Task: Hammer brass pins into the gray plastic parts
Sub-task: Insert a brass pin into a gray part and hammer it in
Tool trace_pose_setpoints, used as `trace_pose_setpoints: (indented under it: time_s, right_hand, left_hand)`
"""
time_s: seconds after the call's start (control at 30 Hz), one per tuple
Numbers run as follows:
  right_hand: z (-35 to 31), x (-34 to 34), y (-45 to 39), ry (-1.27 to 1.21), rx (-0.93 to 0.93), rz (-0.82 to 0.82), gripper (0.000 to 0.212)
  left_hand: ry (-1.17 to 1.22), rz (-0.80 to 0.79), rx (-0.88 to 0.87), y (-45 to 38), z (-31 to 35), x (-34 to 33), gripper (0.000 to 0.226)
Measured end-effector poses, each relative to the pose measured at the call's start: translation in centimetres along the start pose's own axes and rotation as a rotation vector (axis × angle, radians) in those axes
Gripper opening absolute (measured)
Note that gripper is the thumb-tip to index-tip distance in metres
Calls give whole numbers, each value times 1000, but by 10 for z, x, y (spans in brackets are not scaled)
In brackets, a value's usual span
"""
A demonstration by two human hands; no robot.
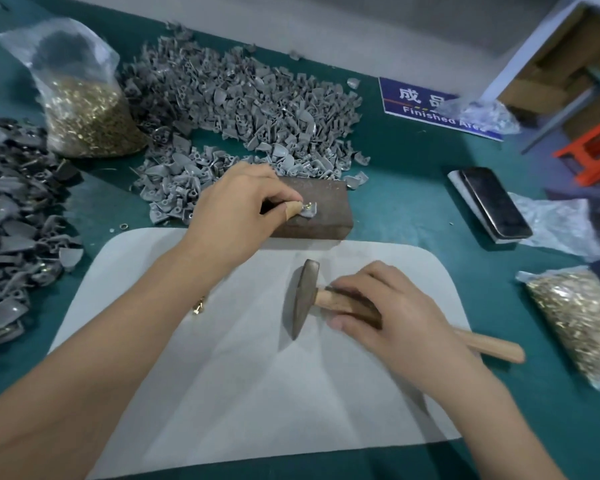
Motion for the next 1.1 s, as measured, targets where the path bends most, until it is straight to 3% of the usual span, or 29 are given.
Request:
trace_pose_setpoints:
  time_s: [0.1, 0.2, 0.37, 0.5, 0.77, 1.1]
  right_hand:
    - [-14, 3, 5, 155, 127, 83, 23]
    - [-29, 29, 4, 306, 209, 257, 27]
    - [-15, 81, -24, 32, 17, 401, 23]
    - [-16, 89, -53, -29, -70, 478, 26]
    - [-14, 68, -61, 99, -83, 634, 28]
    - [-24, 76, -45, -37, -39, 802, 29]
  left_hand:
    - [-7, 21, 14, 0, 0, 3, 12]
    - [-14, 36, 31, 0, 0, 7, 12]
    - [-22, 34, 32, 0, 0, 8, 12]
    - [-27, 45, 48, 0, -2, 8, 13]
    - [-165, 64, -28, -1, 11, 14, 12]
    - [-266, 64, -113, 0, 20, 13, 20]
Point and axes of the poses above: each hand's wrist, its own y-axis away from the middle knuckle, its own x-axis out of the back of the hand, z = x × y, the point moved 9 cm from there along -y, towards the middle knuckle, and after that the axes turned 5 degrees about -x, right-handed, at the moved point
